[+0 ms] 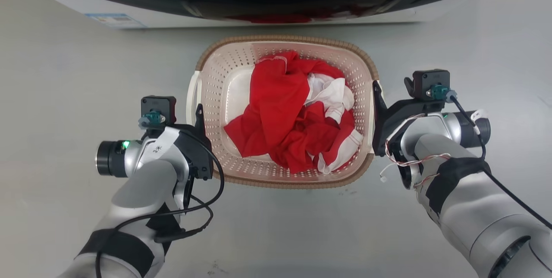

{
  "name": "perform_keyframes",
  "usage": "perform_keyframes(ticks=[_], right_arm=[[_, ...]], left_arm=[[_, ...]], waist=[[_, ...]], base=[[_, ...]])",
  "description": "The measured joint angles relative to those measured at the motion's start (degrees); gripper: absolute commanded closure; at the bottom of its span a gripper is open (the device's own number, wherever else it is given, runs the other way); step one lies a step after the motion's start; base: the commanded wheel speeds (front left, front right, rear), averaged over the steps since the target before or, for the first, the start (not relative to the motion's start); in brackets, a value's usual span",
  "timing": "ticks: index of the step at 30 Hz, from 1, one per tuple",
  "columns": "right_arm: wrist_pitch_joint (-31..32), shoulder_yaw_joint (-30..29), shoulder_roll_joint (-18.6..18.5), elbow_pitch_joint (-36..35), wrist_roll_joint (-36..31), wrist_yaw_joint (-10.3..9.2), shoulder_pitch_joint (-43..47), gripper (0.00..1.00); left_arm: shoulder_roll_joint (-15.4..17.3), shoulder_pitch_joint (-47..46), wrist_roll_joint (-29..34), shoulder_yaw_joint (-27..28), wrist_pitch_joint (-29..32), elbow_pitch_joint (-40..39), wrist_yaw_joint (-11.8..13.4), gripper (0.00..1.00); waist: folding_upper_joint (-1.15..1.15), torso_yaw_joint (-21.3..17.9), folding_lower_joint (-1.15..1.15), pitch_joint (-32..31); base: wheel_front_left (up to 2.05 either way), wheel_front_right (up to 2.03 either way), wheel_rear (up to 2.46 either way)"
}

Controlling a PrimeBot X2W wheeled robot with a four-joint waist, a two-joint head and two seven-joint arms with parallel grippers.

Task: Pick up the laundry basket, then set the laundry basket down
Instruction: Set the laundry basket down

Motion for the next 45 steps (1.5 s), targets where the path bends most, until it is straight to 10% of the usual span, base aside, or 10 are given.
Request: perform_keyframes(ticks=[45], right_arm=[[-0.9, -20.3, -4.1, -19.5, -7.4, 0.01, 32.1, 0.0]], left_arm=[[6.6, 30.2, 8.9, 10.4, -0.8, -24.3, 0.9, 0.0]], waist=[[-0.01, 0.1, -0.01, -36.1]], base=[[0.0, 0.0, 0.0]])
